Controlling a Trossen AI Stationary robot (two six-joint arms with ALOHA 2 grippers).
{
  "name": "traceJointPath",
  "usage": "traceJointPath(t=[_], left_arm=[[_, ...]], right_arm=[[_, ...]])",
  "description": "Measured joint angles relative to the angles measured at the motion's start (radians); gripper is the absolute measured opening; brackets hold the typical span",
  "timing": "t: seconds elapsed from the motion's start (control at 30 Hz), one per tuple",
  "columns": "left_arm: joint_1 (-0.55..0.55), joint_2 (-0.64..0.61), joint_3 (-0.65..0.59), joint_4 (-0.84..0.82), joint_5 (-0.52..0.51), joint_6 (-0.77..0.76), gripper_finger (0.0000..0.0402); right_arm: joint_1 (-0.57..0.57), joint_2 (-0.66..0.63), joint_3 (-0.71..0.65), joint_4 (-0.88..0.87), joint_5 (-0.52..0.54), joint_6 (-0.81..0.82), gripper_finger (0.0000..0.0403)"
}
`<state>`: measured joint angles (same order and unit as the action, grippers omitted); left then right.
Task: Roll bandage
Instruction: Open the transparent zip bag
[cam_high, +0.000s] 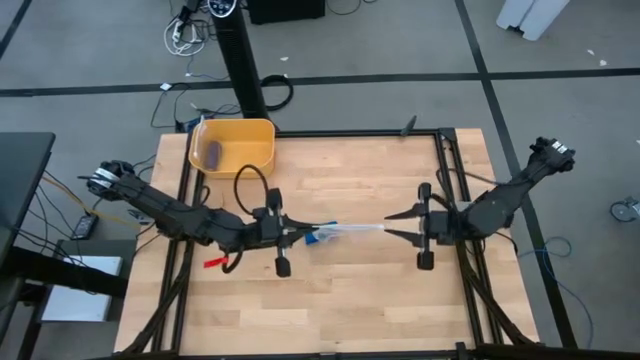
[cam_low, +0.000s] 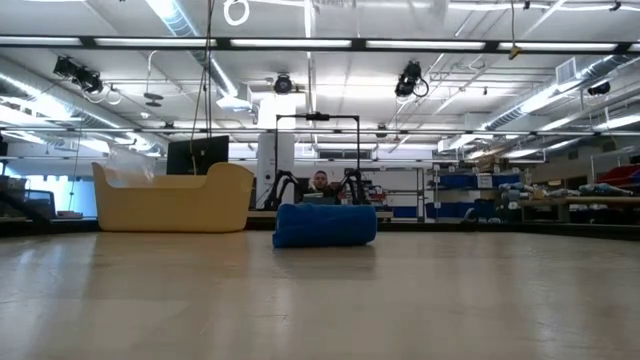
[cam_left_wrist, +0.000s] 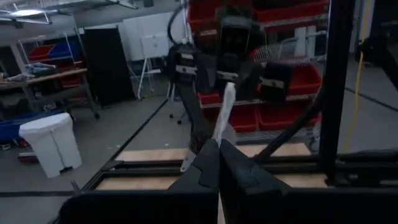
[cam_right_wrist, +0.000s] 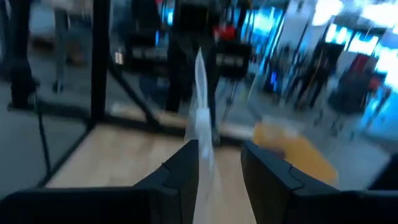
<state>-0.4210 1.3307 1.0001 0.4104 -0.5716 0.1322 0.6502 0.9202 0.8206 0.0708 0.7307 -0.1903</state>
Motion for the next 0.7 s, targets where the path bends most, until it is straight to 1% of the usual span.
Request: traceJointPath(t=[0.07,0.17,0.23,0.3,0.43,0.5,0.7], left_arm=[[-0.001,-0.001,0.001,0.007,0.000,0.000,0.0000],[-0.001,0.001,0.001,0.010,0.000,0.001,0.0000],[-0.001,0.000,0.001,0.018,0.000,0.001,0.0000],[-0.001,0.000,0.001,0.021,0.000,0.013,0.0000],[0.000,0.000,0.001,0.028,0.010,0.015,0.0000],[0.001,0.002,0.001,0.025,0.028,0.015,0.0000],[0.014,0.024,0.001,0.019,0.062,0.014,0.0000]], right_arm=[[-0.004,0.000,-0.060,0.151,-0.017,-0.063,0.0118],[-0.016,0.009,-0.108,0.264,-0.068,-0.102,0.0110],[-0.021,0.016,-0.115,0.278,-0.073,-0.102,0.0097],[-0.028,0.025,-0.115,0.284,-0.072,-0.103,0.0077],[-0.054,0.049,-0.115,0.311,-0.074,-0.117,0.0014],[-0.076,0.060,-0.115,0.322,-0.089,-0.119,0.0008],[-0.150,0.092,-0.115,0.348,-0.191,-0.117,0.0003]])
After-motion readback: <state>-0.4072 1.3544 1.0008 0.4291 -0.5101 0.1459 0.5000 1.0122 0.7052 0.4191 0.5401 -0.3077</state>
